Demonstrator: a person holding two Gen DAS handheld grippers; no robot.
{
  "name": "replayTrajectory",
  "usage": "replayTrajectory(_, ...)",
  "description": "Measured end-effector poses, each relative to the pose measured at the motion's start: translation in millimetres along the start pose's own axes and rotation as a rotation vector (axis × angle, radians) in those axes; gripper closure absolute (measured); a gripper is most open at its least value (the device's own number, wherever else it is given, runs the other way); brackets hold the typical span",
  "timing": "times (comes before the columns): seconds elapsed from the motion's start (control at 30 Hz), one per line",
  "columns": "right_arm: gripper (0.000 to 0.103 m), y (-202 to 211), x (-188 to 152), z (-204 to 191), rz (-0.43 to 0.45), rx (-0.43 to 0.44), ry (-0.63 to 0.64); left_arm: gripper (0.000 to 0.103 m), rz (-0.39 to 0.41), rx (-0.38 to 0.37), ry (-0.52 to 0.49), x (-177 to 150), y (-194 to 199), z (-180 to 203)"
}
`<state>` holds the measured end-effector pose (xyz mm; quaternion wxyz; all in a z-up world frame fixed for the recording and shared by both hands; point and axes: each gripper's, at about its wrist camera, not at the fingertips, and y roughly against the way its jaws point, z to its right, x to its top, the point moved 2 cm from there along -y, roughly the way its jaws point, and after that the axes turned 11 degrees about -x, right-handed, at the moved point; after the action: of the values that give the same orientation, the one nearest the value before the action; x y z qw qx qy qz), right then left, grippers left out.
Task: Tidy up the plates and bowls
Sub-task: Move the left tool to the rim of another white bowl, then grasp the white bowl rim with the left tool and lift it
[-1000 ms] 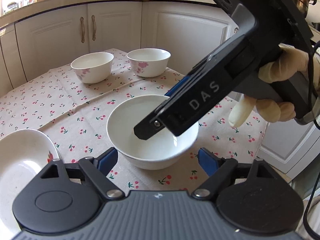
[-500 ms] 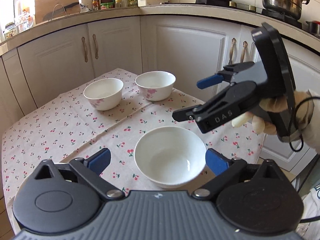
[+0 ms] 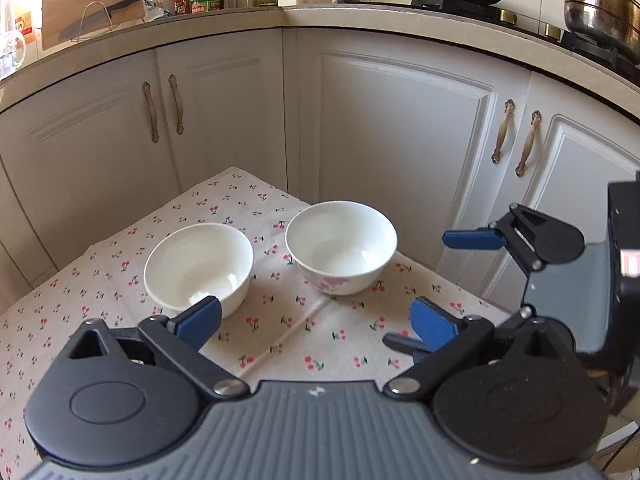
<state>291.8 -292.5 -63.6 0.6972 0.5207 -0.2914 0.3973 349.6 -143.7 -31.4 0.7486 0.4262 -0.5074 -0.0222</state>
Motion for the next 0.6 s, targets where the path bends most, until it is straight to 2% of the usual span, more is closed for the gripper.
replayTrajectory(0.2, 0.000, -33, -3, 5, -0.027, 0.014, -0.040, 0.003, -0.062, -0.027, -0.068, 36, -58, -11)
replayTrajectory(0.43, 0.000, -57, -5, 12, -0.024, 0.017, -0.072, 0.006, -0.149, -0.081, -0.100, 49, -115, -19)
replayTrajectory(0.5, 0.000, -62, -5, 14, -0.025, 0.022, -0.079, 0.014, -0.167, -0.092, -0.098, 49, -126, -20)
replayTrajectory(0.6, 0.000, -68, -4, 13, -0.015, 0.030, -0.077, 0.017, -0.179, -0.103, -0.092, 48, -137, -23)
